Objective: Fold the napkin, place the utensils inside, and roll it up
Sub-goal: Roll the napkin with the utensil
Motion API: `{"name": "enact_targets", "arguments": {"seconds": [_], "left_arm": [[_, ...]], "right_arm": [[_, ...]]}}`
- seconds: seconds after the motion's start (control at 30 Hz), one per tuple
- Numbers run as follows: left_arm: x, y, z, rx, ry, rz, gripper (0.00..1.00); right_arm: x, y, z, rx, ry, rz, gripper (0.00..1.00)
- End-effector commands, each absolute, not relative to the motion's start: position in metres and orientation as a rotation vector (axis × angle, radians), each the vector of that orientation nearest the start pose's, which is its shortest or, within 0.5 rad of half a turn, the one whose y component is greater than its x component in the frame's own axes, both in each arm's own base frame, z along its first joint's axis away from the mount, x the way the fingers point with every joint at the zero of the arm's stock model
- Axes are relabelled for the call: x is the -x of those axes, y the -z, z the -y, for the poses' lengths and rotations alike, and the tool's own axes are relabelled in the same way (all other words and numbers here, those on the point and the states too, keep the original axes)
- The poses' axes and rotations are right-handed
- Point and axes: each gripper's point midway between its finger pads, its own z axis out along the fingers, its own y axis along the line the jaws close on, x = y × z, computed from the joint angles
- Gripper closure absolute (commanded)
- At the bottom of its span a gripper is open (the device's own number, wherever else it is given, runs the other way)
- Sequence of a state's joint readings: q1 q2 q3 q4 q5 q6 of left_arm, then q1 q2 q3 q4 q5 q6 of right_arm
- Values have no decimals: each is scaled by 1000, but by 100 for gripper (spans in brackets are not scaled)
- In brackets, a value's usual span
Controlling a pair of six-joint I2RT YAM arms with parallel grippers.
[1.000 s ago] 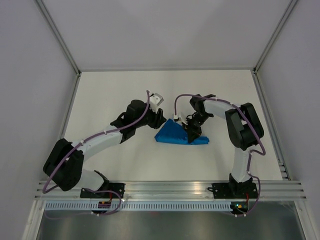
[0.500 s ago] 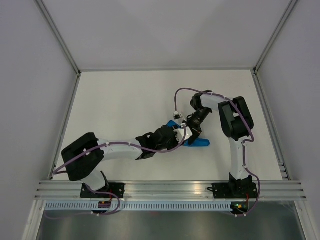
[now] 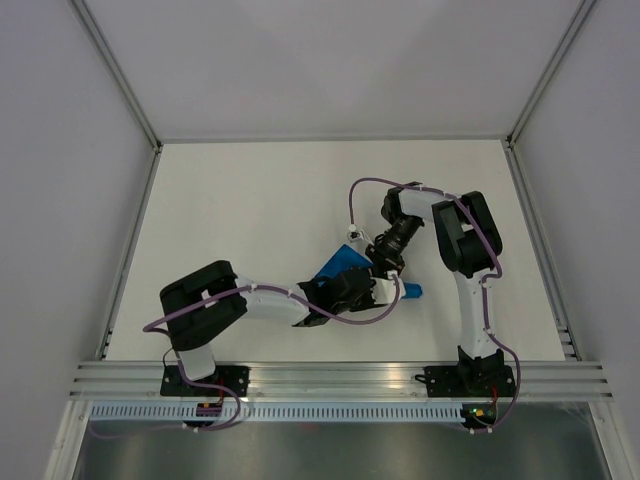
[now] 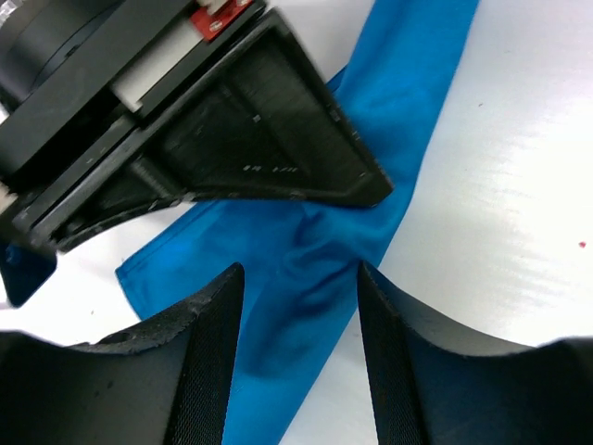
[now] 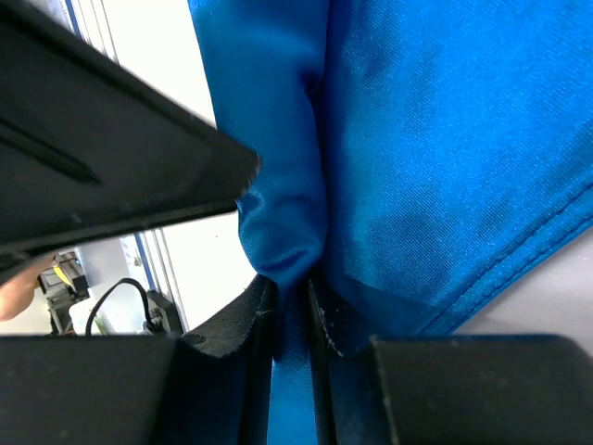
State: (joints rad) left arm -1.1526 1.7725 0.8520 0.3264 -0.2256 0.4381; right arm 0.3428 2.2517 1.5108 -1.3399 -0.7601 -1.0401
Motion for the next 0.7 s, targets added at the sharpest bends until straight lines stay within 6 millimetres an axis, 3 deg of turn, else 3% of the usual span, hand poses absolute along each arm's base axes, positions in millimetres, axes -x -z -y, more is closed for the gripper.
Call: {"name": "enact_targets", "arguments": {"seconds": [0.0,0.2,0.47,0.57,0.67], "left_arm": [[-233,-56,409,-1475,194,-1504,42],[-222,-53,411,-1504,262,-1518,42],[-225,-25,405,-1540,245,-1569,44],[-227,-18,401,-1542,267,-1603,52],[-226,-8,397,-1560,301,-1642,68]], "right_arm": [[-255,34,-168,1858,-1172,-2456,76],[-257,37,-167,1848,-1169,-2469,75],[-257,37,-167,1842,-1167,-2476,75],[-258,37,-167,1835,-1172,-2477,74],[-259,34,-169,1828,-1173,-2473,72]]}}
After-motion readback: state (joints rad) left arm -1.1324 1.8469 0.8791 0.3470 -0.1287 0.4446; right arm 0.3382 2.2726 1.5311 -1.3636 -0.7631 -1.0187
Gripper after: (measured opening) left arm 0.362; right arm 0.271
